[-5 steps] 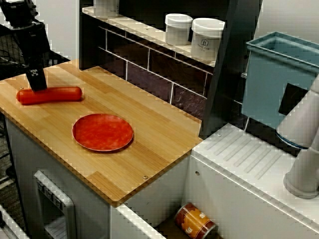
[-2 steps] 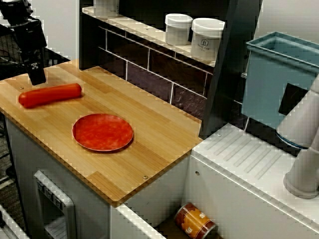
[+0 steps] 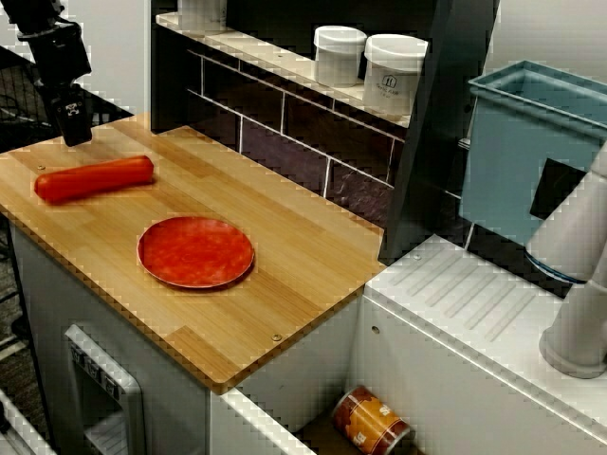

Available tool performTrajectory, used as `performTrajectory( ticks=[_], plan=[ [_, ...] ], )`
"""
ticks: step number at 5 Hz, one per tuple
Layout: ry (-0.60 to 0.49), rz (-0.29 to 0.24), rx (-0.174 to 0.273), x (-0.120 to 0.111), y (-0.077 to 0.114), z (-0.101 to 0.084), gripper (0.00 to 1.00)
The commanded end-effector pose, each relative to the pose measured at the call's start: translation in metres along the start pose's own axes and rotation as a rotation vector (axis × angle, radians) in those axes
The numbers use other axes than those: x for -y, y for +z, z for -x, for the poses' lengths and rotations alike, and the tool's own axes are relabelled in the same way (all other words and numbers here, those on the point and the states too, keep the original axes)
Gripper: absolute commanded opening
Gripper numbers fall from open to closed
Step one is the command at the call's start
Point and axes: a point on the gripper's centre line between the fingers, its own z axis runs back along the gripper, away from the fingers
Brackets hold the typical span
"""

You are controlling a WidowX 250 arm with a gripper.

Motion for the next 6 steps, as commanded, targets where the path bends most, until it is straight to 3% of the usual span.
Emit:
performTrajectory(
  ticks=[1,3,4,6],
  plan=[
    [-0.085,-0.005,0.022,0.019,0.033,0.005,1.00],
    [-0.202,0.023,0.066,0.052,0.053,0.018,1.00],
    [-0.243,0.043,0.054,0.071,0.058,0.020,1.00],
    [-0.130,-0.071,-0.036,0.092,0.034,0.011,1.00]
  ],
)
